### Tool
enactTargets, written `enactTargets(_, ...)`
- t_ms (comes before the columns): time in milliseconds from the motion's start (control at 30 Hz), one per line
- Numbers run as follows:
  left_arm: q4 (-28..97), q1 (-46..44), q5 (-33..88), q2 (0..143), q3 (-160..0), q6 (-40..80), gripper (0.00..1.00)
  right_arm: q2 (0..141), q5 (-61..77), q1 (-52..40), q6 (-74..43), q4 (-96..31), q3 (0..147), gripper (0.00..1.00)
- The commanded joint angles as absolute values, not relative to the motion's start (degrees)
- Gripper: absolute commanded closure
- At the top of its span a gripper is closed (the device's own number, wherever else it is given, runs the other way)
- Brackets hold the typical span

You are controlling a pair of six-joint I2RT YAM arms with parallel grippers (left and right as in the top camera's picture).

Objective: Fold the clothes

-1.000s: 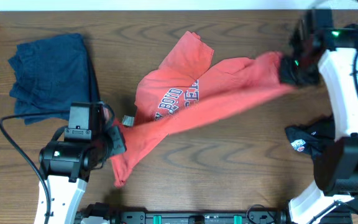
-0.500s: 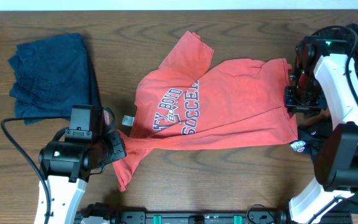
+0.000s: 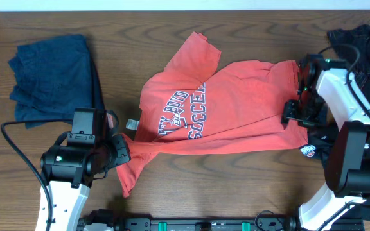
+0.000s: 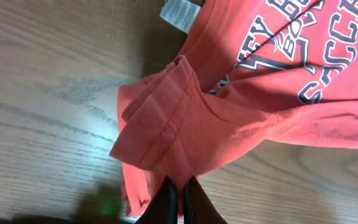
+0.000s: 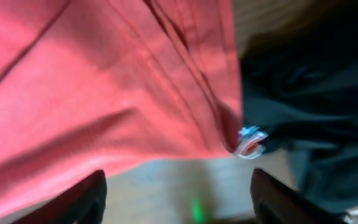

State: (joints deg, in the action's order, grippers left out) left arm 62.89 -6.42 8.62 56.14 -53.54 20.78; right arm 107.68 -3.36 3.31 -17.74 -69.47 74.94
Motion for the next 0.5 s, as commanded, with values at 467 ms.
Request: enactTargets(467, 61.19, -6.02, 8.36, 55.94, -53.58, 20.25, 0.94, 108.05, 6.72, 3.68, -29.52, -42.06, 67.18, 0.32)
